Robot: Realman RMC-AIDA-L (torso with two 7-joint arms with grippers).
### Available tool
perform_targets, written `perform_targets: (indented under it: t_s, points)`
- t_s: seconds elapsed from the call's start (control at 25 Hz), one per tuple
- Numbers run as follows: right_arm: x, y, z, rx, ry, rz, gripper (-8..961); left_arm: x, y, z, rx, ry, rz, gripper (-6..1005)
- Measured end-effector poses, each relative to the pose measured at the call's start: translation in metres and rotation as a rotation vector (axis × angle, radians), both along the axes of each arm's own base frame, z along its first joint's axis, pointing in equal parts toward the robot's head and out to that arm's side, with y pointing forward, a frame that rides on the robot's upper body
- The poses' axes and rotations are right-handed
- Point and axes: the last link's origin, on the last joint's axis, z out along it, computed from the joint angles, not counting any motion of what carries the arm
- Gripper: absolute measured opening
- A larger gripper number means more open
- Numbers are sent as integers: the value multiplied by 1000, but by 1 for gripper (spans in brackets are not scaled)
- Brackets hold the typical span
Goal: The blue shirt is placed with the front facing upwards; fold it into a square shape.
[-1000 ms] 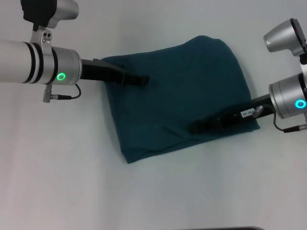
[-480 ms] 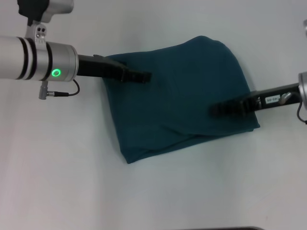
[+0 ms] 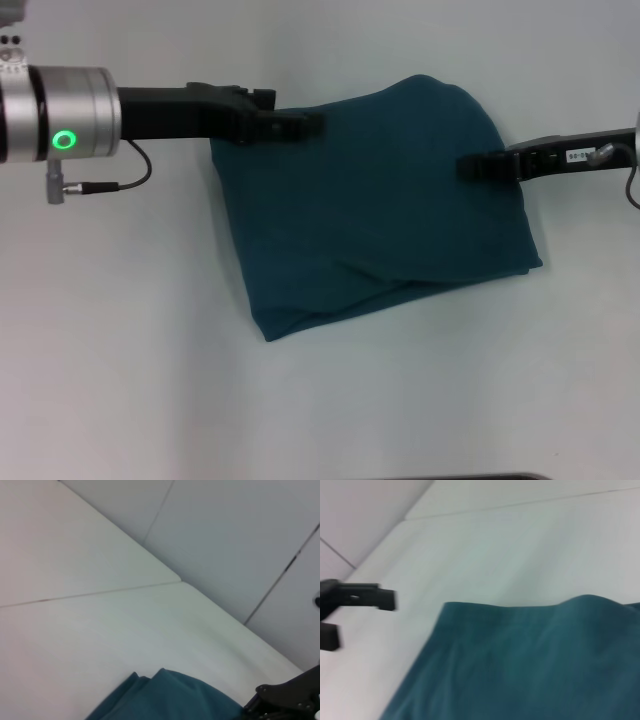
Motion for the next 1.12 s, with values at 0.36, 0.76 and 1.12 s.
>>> perform_targets:
  t_s: [0.36, 0.76, 1.12]
  points:
    - [0, 18, -15, 108, -90, 6, 97, -9, -2, 5, 17, -22, 35, 947]
    - [-17, 36, -7, 189, -56, 65, 97, -11, -3, 3, 16, -16, 33, 948]
    - [-20, 45, -13, 225, -89, 77, 96, -11, -3, 2, 19, -14, 26, 948]
